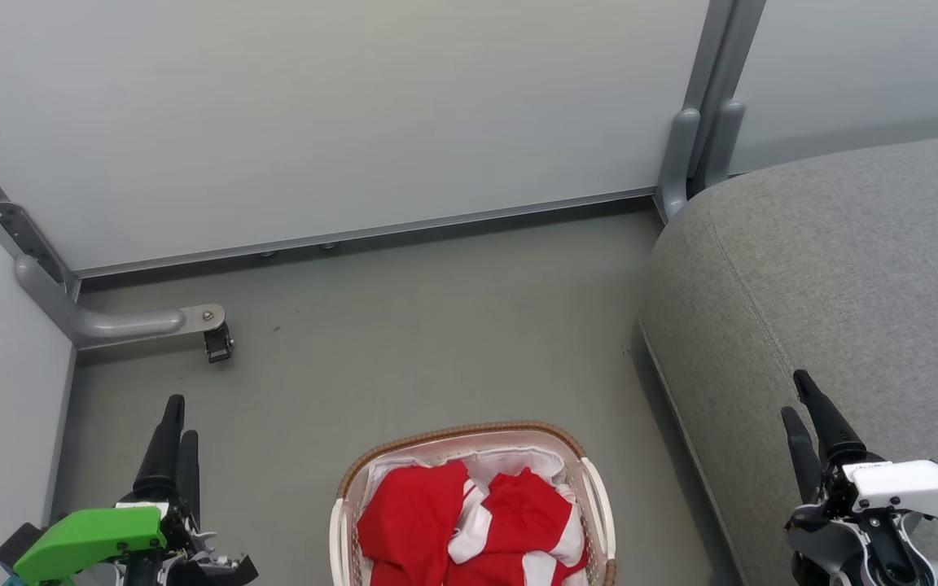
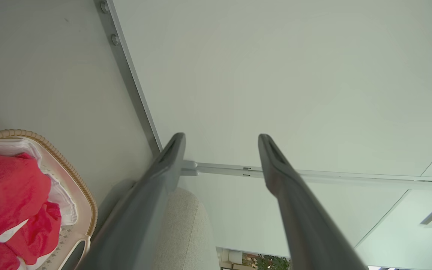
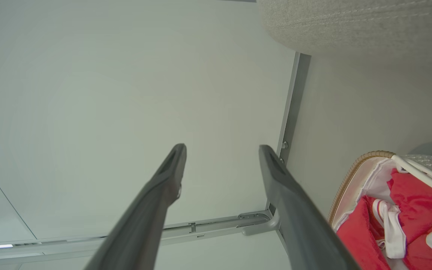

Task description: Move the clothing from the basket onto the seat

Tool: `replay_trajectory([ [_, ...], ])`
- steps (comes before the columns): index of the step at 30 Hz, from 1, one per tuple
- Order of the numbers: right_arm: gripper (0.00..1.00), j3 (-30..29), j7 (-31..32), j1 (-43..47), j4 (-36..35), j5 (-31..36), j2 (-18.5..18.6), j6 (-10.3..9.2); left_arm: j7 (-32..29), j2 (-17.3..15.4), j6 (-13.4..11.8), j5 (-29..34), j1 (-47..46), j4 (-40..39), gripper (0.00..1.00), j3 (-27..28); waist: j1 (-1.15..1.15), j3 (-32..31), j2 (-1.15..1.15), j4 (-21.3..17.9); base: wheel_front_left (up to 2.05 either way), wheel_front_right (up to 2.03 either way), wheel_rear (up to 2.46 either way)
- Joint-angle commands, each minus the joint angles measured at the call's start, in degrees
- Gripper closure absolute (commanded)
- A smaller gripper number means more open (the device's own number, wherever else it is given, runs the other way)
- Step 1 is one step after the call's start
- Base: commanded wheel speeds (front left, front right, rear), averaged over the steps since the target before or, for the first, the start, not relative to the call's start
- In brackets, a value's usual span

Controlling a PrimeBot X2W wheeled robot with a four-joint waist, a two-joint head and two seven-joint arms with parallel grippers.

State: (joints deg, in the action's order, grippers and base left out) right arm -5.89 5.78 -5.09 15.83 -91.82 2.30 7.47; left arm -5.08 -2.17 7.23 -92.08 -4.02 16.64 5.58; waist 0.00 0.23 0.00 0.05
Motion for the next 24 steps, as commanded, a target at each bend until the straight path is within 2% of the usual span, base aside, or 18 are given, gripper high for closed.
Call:
replay_trajectory([
  [1,0.0,0.53,-0.88,-0.92,-1.38,0.91,0.85,0.01,0.75,-0.31,0.08,1.11,-1.14,-0.8,0.0,-0.35,0.0,0.01,0.0,0.04,0.0,0.0,0.0],
  [9,0.0,2.77,-3.55,-1.49,-1.12,6.1,2.74,0.01,2.92,-0.72,0.1,8.86,-1.2,0.04,0.0,-1.06,0.0,0.07,0.0,0.17,0.0,0.0,0.0],
  [24,0.0,3.75,-7.08,-2.32,-1.7,18.83,3.39,0.02,6.46,-0.74,0.15,27.43,-1.0,0.53,0.0,-2.01,0.0,0.13,0.0,0.37,0.0,0.0,0.0],
])
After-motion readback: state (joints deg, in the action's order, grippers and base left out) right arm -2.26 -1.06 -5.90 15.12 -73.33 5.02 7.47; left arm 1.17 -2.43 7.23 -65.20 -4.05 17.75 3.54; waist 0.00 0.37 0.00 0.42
